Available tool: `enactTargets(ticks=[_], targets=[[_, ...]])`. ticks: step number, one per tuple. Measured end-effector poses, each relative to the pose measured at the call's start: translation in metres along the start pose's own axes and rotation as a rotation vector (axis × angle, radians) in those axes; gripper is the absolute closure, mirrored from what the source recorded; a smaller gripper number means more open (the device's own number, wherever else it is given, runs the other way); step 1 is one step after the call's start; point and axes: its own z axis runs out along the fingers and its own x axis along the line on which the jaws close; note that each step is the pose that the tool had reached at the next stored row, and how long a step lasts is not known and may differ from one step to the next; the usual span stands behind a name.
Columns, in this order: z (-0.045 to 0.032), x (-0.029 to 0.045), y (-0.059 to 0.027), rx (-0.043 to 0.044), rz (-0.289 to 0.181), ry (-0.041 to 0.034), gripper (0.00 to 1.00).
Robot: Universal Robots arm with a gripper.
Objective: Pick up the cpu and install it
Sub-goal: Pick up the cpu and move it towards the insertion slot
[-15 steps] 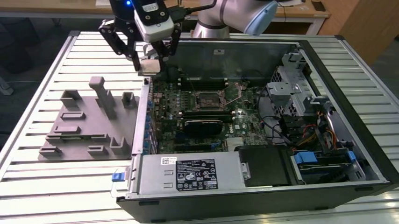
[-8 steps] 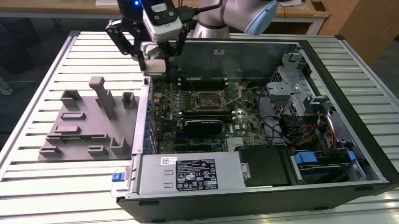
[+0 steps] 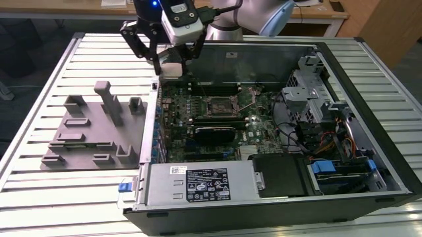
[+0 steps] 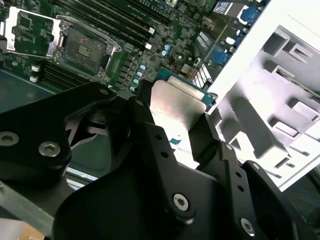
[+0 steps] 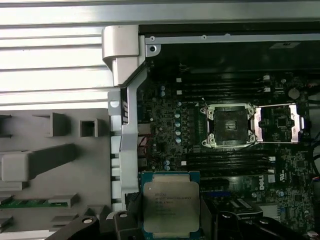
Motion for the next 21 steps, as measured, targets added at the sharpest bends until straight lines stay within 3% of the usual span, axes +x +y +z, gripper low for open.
enactTargets(ticks=[5, 7, 10, 11, 21], targets=[[0.0003, -0.0085, 0.0005, -0.0001, 0.0, 0.0, 0.46], [0.0016, -0.0445, 0.0027, 0.0, 0.0, 0.0001, 0.46], [0.0018, -0.0511, 0.0031, 0.0, 0.0, 0.0001, 0.46], [0.0021, -0.0586, 0.0036, 0.0, 0.0, 0.0002, 0.46], [0.0028, -0.0779, 0.0048, 0.0, 0.0, 0.0002, 0.46]])
